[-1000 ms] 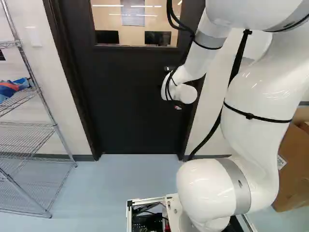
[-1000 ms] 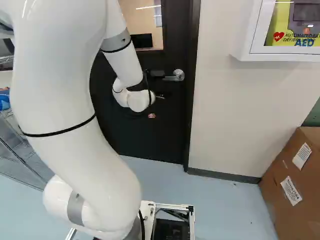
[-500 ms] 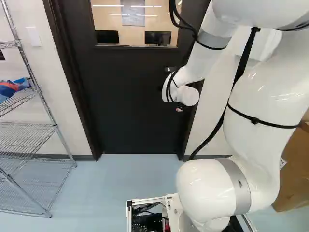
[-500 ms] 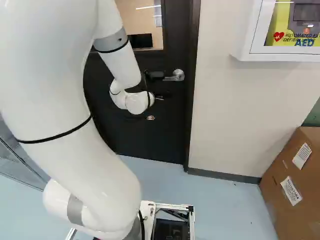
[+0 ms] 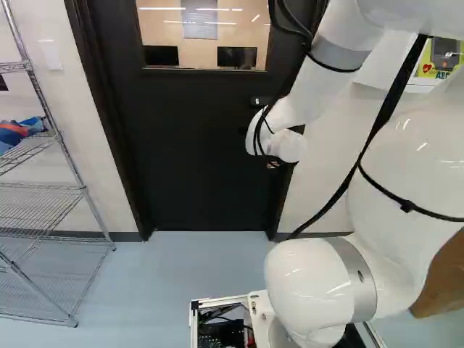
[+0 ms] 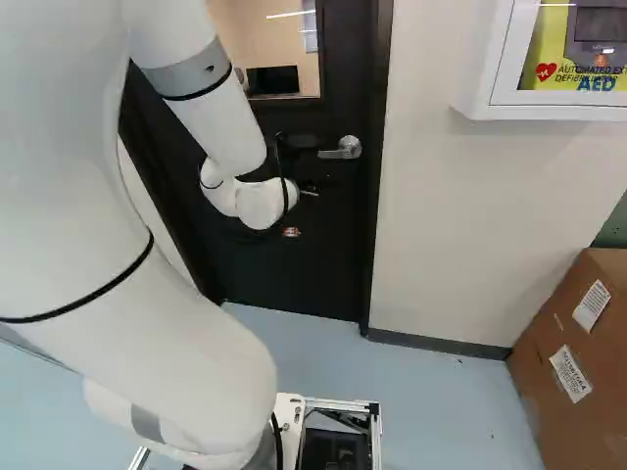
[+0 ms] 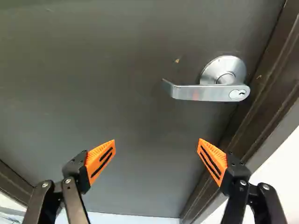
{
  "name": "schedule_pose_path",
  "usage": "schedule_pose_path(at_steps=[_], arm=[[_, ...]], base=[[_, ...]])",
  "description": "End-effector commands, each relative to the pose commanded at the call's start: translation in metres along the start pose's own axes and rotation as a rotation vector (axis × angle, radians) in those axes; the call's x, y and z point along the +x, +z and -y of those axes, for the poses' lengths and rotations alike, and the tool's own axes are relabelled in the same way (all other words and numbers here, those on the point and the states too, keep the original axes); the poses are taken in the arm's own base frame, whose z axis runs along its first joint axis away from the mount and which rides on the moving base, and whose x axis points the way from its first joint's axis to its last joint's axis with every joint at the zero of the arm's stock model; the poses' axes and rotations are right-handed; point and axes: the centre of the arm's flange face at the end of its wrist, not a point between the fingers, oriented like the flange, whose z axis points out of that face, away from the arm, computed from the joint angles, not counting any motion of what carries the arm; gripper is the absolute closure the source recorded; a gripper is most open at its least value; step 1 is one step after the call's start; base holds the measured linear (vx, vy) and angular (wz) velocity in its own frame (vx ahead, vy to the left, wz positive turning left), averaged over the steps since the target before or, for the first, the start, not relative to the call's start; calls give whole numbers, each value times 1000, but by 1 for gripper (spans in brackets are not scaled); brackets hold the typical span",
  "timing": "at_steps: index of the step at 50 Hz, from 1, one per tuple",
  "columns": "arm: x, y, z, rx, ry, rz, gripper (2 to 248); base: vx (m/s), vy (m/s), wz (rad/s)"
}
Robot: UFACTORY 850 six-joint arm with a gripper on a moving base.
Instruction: Open the door and move inside
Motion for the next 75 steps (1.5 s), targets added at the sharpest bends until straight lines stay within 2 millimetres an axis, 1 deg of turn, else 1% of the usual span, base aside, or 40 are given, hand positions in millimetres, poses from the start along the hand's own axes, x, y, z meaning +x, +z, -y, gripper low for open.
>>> schedule_pose_path(at_steps=[59,75], arm=[[57,-18,0,0,0,-145,3],[72,-15,-1,-3,0,-175,3]], base=[[0,0,0],[0,0,0]])
